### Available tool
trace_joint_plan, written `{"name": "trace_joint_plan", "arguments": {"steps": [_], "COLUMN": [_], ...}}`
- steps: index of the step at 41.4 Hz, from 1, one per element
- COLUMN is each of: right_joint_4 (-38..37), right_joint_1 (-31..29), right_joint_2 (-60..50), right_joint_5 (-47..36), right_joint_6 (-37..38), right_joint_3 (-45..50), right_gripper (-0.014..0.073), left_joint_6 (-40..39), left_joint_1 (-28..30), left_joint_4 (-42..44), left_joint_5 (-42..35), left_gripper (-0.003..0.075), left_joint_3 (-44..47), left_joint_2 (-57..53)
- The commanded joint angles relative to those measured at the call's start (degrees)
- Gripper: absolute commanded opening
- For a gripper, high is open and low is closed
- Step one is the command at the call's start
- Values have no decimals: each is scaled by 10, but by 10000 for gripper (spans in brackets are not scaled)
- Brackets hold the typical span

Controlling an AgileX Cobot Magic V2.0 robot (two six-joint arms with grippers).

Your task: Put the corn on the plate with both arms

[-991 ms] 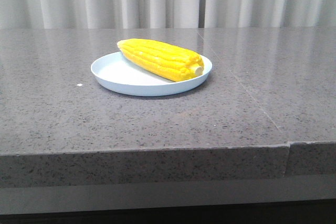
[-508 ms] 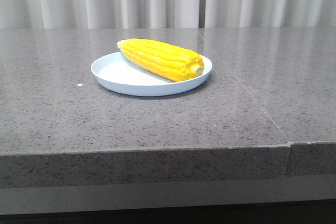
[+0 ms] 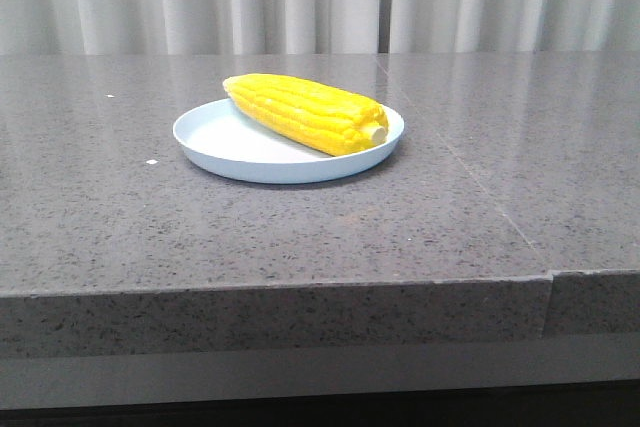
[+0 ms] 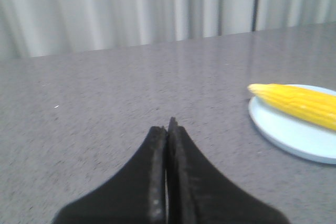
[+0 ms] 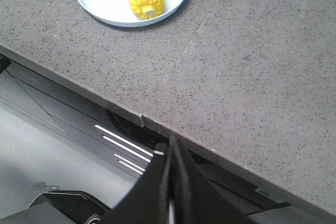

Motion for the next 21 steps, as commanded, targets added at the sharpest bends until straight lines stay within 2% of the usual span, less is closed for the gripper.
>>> {"name": "trace_joint_plan", "arguments": {"steps": [1,9,21], "right_joint_4": [-6,-6,-6], "right_joint_1": [-1,-1,-1], "right_joint_2": [2,2,2], "right_joint_5": [-34,-34,-34], "right_joint_6": [-4,-4,-4], "right_joint_3": [-13,-13,-13], "right_gripper": [-120,-120,-120], "left_joint_6": [-5,-5,-5], "left_joint_1": [26,64,67], "left_joint_4": [0,0,0], "left_joint_5": [-83,-126,-231], "left_gripper": [-20,-20,-20], "left_joint_3": [29,107,205], "left_joint_2": [-19,-72,-125]}}
